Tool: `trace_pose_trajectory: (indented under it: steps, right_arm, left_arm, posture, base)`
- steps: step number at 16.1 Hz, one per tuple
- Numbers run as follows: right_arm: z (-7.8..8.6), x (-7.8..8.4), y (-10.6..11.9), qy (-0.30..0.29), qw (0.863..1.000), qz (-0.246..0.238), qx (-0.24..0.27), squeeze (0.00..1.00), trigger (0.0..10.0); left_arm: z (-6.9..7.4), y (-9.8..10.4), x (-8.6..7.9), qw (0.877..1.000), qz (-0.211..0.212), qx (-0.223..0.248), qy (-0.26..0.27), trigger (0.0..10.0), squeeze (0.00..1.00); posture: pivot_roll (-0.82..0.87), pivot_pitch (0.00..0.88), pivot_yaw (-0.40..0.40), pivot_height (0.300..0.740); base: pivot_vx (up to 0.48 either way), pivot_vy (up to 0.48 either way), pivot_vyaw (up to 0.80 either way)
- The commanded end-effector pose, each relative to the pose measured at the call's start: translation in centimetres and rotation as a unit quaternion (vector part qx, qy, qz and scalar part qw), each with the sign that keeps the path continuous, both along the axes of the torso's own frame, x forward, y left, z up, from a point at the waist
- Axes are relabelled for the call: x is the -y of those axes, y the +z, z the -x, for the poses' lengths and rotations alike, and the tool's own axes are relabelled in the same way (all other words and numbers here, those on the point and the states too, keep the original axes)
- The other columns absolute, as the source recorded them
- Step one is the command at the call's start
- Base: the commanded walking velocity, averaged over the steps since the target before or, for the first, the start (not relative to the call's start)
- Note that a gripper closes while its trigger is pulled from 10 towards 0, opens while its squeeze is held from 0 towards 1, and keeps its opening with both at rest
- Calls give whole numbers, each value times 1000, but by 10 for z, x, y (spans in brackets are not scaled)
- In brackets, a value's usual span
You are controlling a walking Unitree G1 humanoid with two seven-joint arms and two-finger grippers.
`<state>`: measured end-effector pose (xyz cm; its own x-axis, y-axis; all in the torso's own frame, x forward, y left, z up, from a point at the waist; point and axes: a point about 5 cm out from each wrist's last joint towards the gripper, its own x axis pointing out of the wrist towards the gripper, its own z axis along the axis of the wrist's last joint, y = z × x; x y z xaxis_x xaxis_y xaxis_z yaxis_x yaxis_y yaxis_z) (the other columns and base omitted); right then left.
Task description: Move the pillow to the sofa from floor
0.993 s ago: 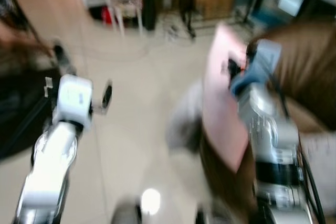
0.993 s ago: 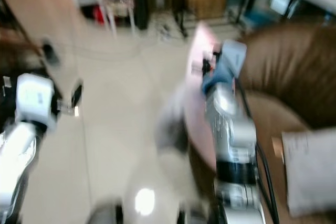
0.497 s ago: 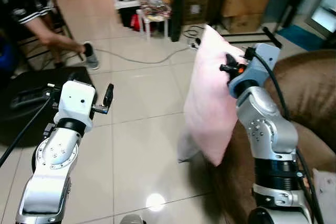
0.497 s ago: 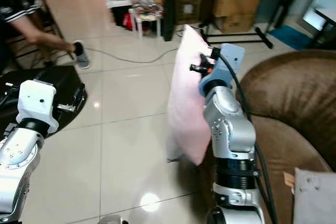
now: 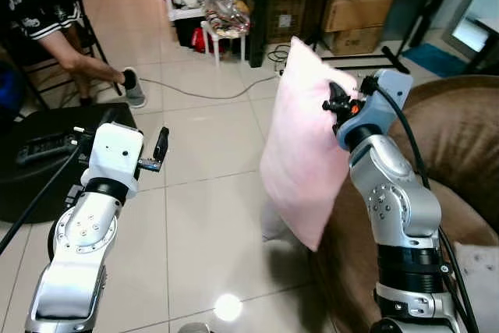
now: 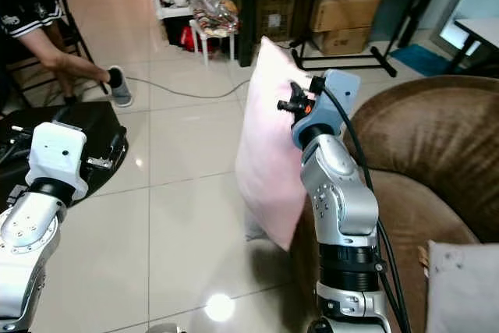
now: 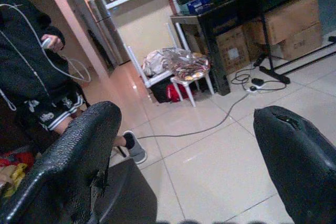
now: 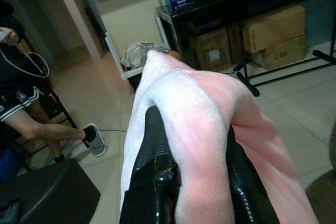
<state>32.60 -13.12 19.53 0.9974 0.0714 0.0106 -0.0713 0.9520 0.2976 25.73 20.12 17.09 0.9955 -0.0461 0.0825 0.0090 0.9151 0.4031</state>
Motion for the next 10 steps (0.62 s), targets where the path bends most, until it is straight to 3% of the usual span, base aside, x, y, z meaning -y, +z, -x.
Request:
trace_pose_trajectory:
  steps: [1, 2, 4, 7, 10]
  right_arm:
    - [2, 2, 10, -9, 1000, 7, 27, 0, 10000]
    - [1, 3, 10, -12, 1000, 14, 25, 0, 10000]
    - [0, -1, 10, 0, 1000, 15, 27, 0, 10000]
    - [-1, -3, 5, 13, 1000, 3, 11, 0, 10000]
    - [0, -6, 4, 27, 1000, -5, 7, 0, 10000]
  left_arm:
    - [-1, -2, 3, 1000, -2, -1, -4, 10000, 341]
    - [-1, -2, 3, 1000, -2, 1, -4, 10000, 341]
    - [-2, -1, 6, 1000, 0, 6, -5, 10000, 341]
    - [2, 1, 5, 999, 37, 14, 1, 10000, 325]
    - [3, 0, 3, 1000, 16, 12, 6, 10000, 329]
  posture:
    - [-30, 0, -10, 740]
    - [-28, 0, -11, 740]
    - [-26, 0, -16, 740]
    - [-20, 0, -23, 740]
    - [-7, 0, -35, 740]
  base:
    - [0, 0, 0]
    - [0, 0, 0]
    - [0, 0, -794]
    - [0, 0, -800]
    - [0, 0, 0]
